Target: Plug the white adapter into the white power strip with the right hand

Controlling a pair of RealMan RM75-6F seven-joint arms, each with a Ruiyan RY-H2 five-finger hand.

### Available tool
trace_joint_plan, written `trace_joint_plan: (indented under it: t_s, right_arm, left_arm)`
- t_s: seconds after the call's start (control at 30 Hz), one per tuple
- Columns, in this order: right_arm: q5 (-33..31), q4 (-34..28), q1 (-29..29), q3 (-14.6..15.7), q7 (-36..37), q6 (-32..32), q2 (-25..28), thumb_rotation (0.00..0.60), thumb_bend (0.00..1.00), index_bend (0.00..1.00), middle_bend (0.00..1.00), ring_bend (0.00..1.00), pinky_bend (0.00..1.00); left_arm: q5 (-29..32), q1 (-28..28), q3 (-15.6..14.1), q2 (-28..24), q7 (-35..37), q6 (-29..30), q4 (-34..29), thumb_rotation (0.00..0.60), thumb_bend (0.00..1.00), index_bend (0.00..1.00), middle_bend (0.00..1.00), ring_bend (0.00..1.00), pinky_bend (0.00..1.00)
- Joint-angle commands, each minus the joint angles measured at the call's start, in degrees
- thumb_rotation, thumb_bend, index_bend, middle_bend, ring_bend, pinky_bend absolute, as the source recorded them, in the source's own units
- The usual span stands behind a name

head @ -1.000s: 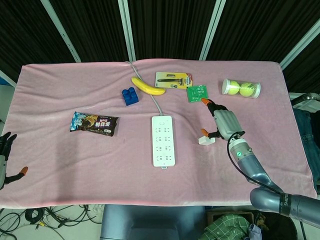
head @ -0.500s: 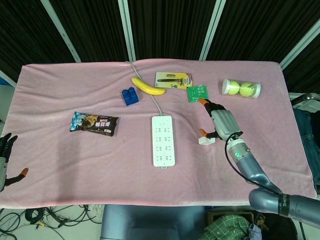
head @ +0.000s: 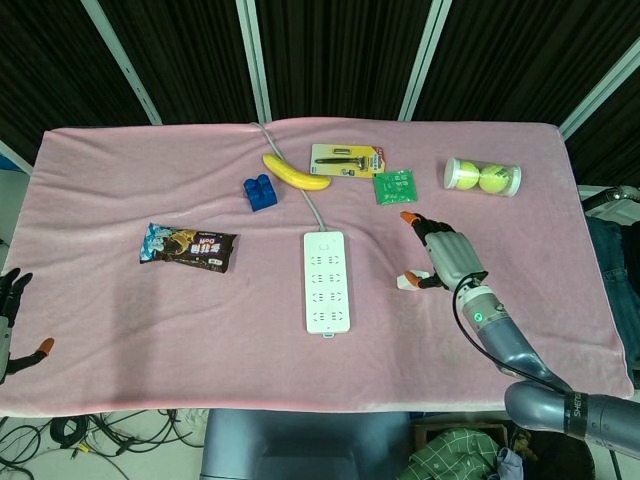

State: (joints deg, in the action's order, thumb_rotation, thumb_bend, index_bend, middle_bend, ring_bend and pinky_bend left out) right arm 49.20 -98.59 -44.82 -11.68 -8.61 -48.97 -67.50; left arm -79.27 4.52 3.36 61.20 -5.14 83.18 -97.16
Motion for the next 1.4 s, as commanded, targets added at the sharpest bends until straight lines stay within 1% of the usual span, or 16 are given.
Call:
trace_joint_plan:
  t_s: [0.03,0.2,0.3,0.6,0.9,1.13,1.4]
  right_arm:
    - [-0.9,1.1,0.5,1.0,-0.4,-0.2,-1.1,0.600,0.19,0.05,0.13,0.17,0.16]
    - [-1.1,4.4,1.7,2.8,0.2,-0.1,-3.8,0.600,0.19,0.06,0.19,0.22,0.16]
    - [-0.9,6.5,2.3,3.3,1.0,0.0,-5.3,0.600,0.19,0.10,0.22,0.24,0.16]
    - [1.0,13.1,3.7,4.2,3.2,0.7,-9.5,0.600,0.19,0.17,0.26,0.27,0.16]
    - [2.0,17.4,4.7,4.2,5.6,2.1,-12.2,0.600,0.19,0.27,0.30,0.30,0.16]
    - [3.3,19.4,5.1,3.9,7.1,3.4,-13.6,0.600,0.19,0.30,0.32,0.31,0.16]
    - [3.8,20.5,5.1,3.0,8.6,4.5,-14.7,0.600,0.21,0.36,0.36,0.34,0.16]
  left_arm:
    - [0.3,0.0,0.0,0.0,0.0,-0.4,-0.1,0.600,0.23,0.01,0.00,0.00,0.00]
    - [0.8,0.2,0.0,-0.1,-0.3,-0.8,-0.5,0.600,0.23,0.01,0.00,0.00,0.00]
    - [0.9,0.1,0.1,-0.1,-0.4,-0.8,-0.5,0.600,0.23,0.01,0.00,0.00,0.00]
    - [1.2,0.2,0.1,0.0,-0.9,-1.0,-0.6,0.600,0.23,0.01,0.00,0.00,0.00]
    - [1.6,0.3,0.2,0.0,-1.1,-1.2,-0.8,0.600,0.23,0.01,0.00,0.00,0.00]
    - [2.2,0.4,0.3,0.0,-1.4,-1.6,-1.0,0.600,0.23,0.01,0.00,0.00,0.00]
    - [2.5,0.5,0.4,0.0,-1.6,-1.8,-1.1,0.600,0.23,0.01,0.00,0.00,0.00]
